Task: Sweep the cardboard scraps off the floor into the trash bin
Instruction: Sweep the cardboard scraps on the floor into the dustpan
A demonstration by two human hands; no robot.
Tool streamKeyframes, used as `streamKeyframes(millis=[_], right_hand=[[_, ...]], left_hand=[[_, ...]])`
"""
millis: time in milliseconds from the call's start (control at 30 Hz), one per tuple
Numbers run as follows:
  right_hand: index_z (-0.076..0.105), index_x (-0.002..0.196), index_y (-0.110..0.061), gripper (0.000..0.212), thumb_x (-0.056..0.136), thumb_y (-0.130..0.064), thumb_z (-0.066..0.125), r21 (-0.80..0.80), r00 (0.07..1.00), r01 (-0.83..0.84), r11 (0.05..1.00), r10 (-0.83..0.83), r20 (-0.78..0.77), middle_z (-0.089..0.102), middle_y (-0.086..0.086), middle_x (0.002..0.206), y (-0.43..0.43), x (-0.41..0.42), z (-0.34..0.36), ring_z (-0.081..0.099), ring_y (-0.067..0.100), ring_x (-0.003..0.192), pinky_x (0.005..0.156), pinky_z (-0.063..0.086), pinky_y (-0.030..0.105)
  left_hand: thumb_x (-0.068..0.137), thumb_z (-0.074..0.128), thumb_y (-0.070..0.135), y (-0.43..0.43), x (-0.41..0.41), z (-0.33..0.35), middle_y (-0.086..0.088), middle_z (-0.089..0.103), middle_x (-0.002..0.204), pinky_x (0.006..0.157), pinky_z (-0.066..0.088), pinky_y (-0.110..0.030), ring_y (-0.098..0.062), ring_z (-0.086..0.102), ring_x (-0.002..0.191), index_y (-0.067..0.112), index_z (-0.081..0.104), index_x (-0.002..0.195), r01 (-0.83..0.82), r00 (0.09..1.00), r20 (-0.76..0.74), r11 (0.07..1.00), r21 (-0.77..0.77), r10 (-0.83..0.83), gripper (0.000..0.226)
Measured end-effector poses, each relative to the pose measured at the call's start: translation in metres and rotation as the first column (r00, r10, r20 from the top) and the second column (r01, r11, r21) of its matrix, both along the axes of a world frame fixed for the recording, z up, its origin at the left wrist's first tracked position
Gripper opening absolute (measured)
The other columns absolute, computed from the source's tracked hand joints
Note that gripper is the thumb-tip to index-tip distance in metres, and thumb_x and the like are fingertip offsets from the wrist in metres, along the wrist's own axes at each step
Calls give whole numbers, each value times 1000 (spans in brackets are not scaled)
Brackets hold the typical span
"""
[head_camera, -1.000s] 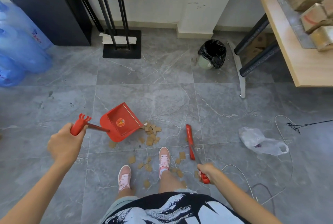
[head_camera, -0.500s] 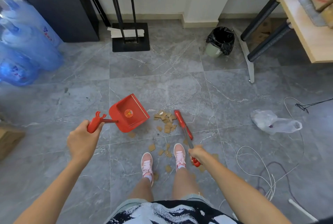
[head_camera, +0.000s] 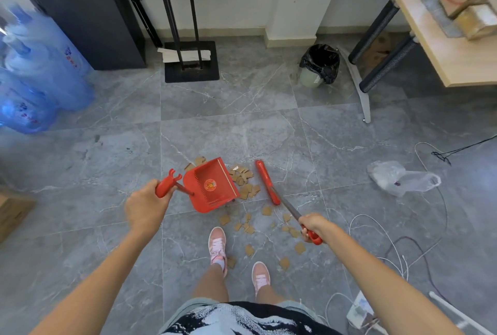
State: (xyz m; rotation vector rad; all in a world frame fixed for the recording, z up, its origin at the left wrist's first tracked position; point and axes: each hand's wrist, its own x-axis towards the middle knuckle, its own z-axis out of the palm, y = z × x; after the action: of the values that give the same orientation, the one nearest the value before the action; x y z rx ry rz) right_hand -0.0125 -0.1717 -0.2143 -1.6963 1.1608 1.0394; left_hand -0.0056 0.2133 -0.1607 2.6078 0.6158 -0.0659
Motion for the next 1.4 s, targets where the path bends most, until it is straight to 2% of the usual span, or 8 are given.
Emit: streamKeyframes(millis=[233, 467, 567, 733, 1000, 1200, 1300, 1400], right_hand=[[43, 67, -9, 29, 95, -3, 35, -31, 998, 50, 998, -48, 41, 37, 5, 45, -96, -57, 6, 32, 7, 18, 33, 35, 10], [39, 67, -7, 31, 98, -6, 38, -89, 995, 96, 991, -95, 17, 35, 7, 53, -177, -128, 2, 31, 7, 16, 30, 35, 10], [37, 64, -8, 34, 98, -6, 35, -98, 995, 95, 991, -98, -35, 35, 6, 40, -186, -154, -1, 28, 6, 14, 30, 35, 9], [35, 61, -7, 37, 98, -3, 37, -123, 994, 46, 991, -58, -95, 28, 1, 19, -176, -189, -9, 24, 8, 11, 31, 34, 7], [38, 68, -7, 31, 99, -4, 33, 7, 979, 189, 982, -188, -81, 29, 1, 21, -118, -201, -24, 26, 6, 13, 31, 33, 7], [42, 70, -6, 30, 99, -4, 34, 89, 990, 135, 987, -131, -45, 36, 3, 30, -48, -168, -17, 28, 6, 13, 27, 31, 9], [38, 69, -7, 31, 100, -5, 32, 124, 990, 139, 983, -135, -44, 29, 0, 20, -21, -157, -10, 26, 6, 13, 27, 32, 8], [37, 66, -6, 32, 98, -4, 33, 141, 991, 137, 981, -135, -21, 34, 3, 30, -4, -149, -13, 27, 6, 14, 31, 33, 7]], left_hand=[[82, 69, 47, -49, -44, 0, -6, 52, 51, 51, 35, -32, -29, 50, 49, 15, 54, 71, 33, 999, 34, 999, 43, -34, 37], [83, 67, 50, -95, -95, 2, -12, 55, 53, 50, 38, -34, -35, 55, 52, 15, 51, 69, 3, 999, 42, 995, 96, -7, 41], [83, 66, 52, -115, -111, 3, -15, 58, 56, 53, 43, -37, -38, 58, 56, 14, 54, 71, 6, 999, 33, 995, 99, -9, 41], [84, 69, 43, -124, -132, 6, -15, 55, 52, 48, 36, -33, -36, 54, 49, 7, 54, 70, 57, 997, 35, 990, 130, -62, 41], [82, 73, 38, -101, -154, 10, -4, 44, 48, 49, 30, -30, -26, 42, 46, 6, 55, 69, 47, 999, 13, 994, 96, -49, 39], [80, 74, 40, -77, -177, 10, -14, 54, 51, 50, 31, -32, -31, 48, 48, 6, 55, 68, 6, 1000, 0, 996, 92, -6, 41], [80, 74, 40, -62, -183, 11, -6, 48, 49, 49, 29, -30, -26, 41, 47, 7, 53, 66, -13, 1000, -2, 996, 83, 14, 41], [81, 73, 42, -47, -185, 14, -3, 45, 47, 48, 28, -29, -26, 42, 46, 11, 52, 66, -33, 999, -3, 996, 87, 34, 40]])
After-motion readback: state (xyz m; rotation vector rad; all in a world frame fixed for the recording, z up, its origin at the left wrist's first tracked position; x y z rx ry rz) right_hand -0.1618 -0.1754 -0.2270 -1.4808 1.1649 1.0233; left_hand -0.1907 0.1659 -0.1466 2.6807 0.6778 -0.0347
